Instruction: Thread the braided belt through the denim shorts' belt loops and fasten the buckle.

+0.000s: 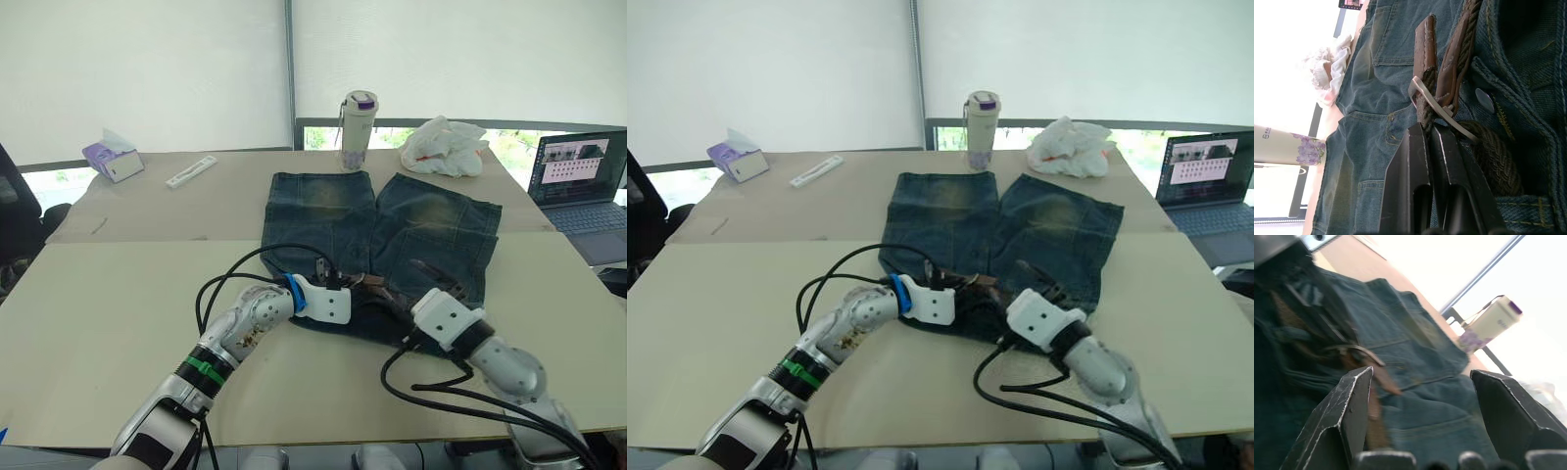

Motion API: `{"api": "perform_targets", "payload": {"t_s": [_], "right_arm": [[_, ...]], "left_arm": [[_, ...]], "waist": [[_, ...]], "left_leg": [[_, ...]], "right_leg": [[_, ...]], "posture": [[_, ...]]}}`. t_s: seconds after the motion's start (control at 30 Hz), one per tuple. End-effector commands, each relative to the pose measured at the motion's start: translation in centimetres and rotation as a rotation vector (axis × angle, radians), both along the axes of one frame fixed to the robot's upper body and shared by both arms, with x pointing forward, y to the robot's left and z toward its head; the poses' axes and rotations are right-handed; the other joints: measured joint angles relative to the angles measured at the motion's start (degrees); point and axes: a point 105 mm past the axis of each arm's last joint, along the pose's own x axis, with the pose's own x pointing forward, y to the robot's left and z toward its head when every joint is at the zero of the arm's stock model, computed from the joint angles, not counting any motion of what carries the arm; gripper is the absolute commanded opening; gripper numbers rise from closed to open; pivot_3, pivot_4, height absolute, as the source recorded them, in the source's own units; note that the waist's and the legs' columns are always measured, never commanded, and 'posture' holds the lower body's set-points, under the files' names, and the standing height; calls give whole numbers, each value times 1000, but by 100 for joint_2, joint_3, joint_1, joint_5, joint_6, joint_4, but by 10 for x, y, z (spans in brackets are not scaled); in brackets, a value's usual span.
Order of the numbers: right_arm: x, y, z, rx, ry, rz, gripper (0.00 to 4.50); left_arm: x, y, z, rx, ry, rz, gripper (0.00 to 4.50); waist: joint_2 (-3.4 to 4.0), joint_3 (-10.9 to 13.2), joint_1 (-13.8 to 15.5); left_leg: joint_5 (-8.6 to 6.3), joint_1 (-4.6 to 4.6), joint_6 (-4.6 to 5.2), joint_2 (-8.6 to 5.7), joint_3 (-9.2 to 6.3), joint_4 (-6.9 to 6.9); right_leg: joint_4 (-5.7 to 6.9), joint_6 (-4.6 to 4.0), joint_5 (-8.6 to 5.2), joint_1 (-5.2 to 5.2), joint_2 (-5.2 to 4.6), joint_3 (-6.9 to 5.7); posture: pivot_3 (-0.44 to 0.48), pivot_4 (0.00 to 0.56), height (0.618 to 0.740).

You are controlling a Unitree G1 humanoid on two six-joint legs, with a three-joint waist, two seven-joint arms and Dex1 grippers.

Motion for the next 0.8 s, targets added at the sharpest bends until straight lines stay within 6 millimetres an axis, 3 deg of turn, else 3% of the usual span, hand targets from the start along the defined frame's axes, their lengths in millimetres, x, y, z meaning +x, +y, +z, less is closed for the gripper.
{"api": "perform_targets", "payload": {"t_s": [0.03,0.17,0.57,0.67,0.8], "right_arm": [[7,3,-3,-159,-26,11,3635],[13,8,-21,-280,6,34,3635],[22,15,-22,-325,-46,47,3635],[23,19,-24,-329,-46,68,3070],[23,23,-25,-331,-44,93,1895]], "left_arm": [[-2,-5,9,-48,-16,-17,0],[-2,-5,10,-50,-20,-22,0],[-6,-7,9,-45,-26,-40,0],[-7,-9,9,-45,-28,-48,0],[-7,-9,8,-48,-22,-47,0]], "waist": [[1,-1,5],[1,-1,9],[1,-1,10],[1,-1,10],[1,-1,9]], "left_leg": [[0,0,0,0,3,0],[0,-2,0,-2,10,1],[0,-4,0,-1,8,3],[0,-5,0,-2,8,3],[0,-4,0,-2,8,3]], "right_leg": [[1,0,0,-1,0,0],[-2,0,0,0,-1,0],[0,0,0,-2,-1,0],[0,0,0,-2,-2,0],[0,0,0,-2,-1,0]], "posture": [[0,150,740],[0,150,740],[0,150,740],[0,150,740],[0,150,740]]}}
